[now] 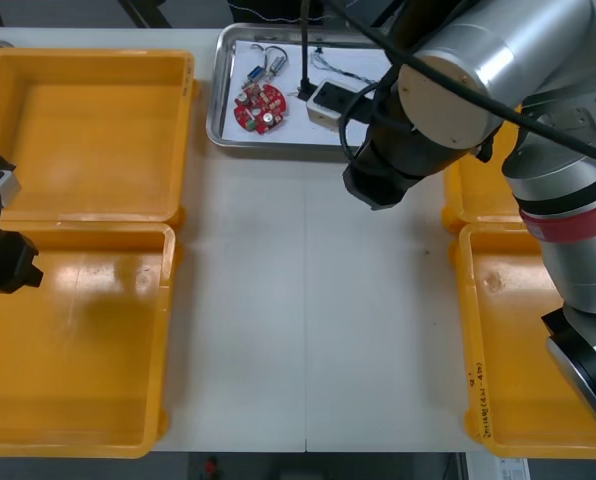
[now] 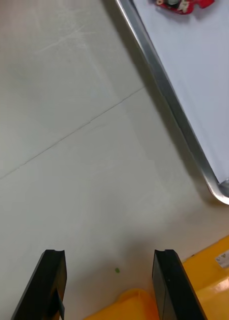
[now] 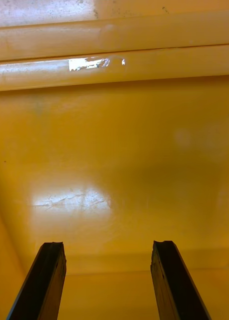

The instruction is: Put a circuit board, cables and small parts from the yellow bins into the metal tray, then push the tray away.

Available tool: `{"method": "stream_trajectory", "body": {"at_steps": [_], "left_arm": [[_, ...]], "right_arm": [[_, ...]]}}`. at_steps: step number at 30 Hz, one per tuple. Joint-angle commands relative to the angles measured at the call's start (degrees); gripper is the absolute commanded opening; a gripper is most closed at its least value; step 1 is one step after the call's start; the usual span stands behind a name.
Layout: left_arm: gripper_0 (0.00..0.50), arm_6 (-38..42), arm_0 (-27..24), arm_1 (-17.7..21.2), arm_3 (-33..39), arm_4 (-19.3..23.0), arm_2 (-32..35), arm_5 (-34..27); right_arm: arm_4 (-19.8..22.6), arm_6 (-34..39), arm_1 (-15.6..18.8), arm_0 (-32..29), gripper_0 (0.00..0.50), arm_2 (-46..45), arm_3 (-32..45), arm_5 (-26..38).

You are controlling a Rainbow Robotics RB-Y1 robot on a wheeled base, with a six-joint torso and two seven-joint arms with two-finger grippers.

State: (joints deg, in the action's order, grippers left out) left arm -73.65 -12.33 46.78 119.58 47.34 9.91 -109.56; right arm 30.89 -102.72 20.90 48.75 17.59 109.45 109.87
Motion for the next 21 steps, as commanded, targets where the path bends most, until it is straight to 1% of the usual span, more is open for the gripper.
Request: {"method": "stream_trajectory", "body": {"at_steps": [1, 3, 4, 5, 7, 11, 17, 21], "left_arm": [[0.5, 4.57, 0.9, 2.53, 1.62, 0.38, 1.78, 0.32], [0.5, 4.57, 0.9, 2.53, 1.62, 0.38, 1.78, 0.32], [0.5, 4.57, 0.9, 2.53, 1.62, 0.38, 1.78, 0.32], [0.5, 4.57, 0.9, 2.53, 1.62, 0.38, 1.78, 0.32], [0.5, 4.57, 0.9, 2.53, 1.62, 0.38, 1.78, 0.32], [0.5, 4.57, 0.9, 2.53, 1.62, 0.38, 1.78, 0.32], [0.5, 4.57, 0.9, 2.53, 1.62, 0.38, 1.78, 0.32], [0.5, 4.57, 0.9, 2.53, 1.62, 0.38, 1.78, 0.32]], "right_arm": [[1.19, 7.8, 0.72, -2.52, 0.496, -6.34, 4.01, 0.13], [2.77, 9.82, 2.04, -3.75, 0.492, -7.57, 4.89, 0.13], [4.53, 12.54, 3.54, -5.51, 0.494, -9.42, 5.95, 0.13], [5.06, 13.33, 4.06, -6.03, 0.493, -10.21, 6.21, 0.13], [7.26, 16.23, 6.44, -8.49, 0.494, -12.94, 7.53, 0.13], [10.07, 19.66, 10.22, -12.36, 0.5, -16.63, 9.55, 0.13], [10.95, 20.72, 14.17, -17.72, 0.5, -22.25, 12.63, 0.13], [10.86, 20.81, 15.67, -21.15, 0.5, -26.47, 13.86, 0.13]]}}
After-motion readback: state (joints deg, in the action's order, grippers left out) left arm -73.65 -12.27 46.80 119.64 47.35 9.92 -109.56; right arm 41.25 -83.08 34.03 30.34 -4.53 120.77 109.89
